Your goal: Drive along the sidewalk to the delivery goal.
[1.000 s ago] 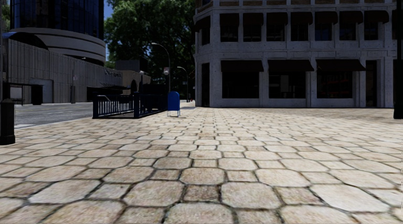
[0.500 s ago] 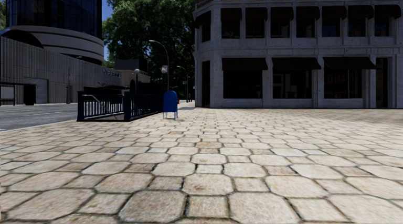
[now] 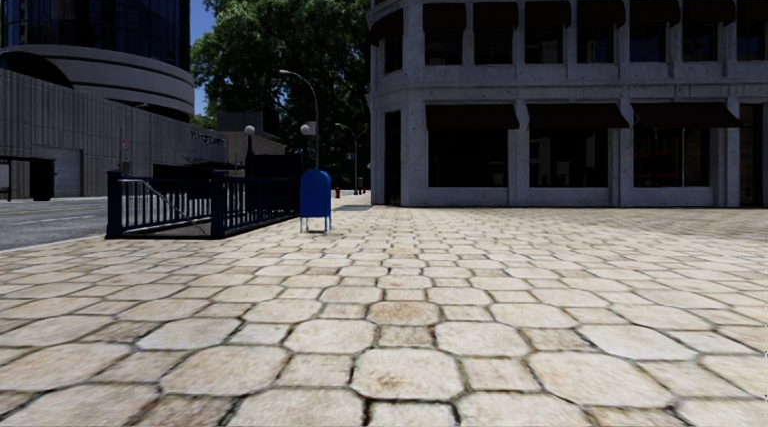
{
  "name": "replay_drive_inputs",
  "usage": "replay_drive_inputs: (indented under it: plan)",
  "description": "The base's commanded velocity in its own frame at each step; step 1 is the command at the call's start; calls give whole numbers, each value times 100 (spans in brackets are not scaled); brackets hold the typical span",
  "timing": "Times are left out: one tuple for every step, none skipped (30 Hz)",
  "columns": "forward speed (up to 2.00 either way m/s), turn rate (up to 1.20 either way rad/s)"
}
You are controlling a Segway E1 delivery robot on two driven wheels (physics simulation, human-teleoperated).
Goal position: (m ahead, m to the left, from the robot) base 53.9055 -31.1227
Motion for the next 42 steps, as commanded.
replay_drive_inputs:
  plan:
    - [200, 0]
    - [200, 0]
    - [200, 0]
    - [200, 0]
    - [200, 0]
    - [200, 0]
    - [200, 0]
    - [200, 0]
    - [200, 0]
    - [200, 0]
    - [200, 0]
    - [200, 0]
    - [200, 0]
    - [200, 0]
    - [200, 0]
    - [200, 0]
    - [200, 0]
    - [200, 0]
    - [200, 0]
    - [200, 0]
    - [200, 0]
    - [200, 0]
    - [200, 0]
    - [200, 0]
    - [200, 0]
    - [200, 0]
    - [200, 0]
    - [200, 0]
    - [200, 0]
    - [200, 0]
    - [200, 0]
    - [200, 0]
    - [200, 0]
    - [200, 0]
    - [200, 0]
    - [200, 0]
    - [200, 0]
    - [200, 0]
    - [200, 0]
    - [200, 0]
    - [200, 0]
    - [200, 0]
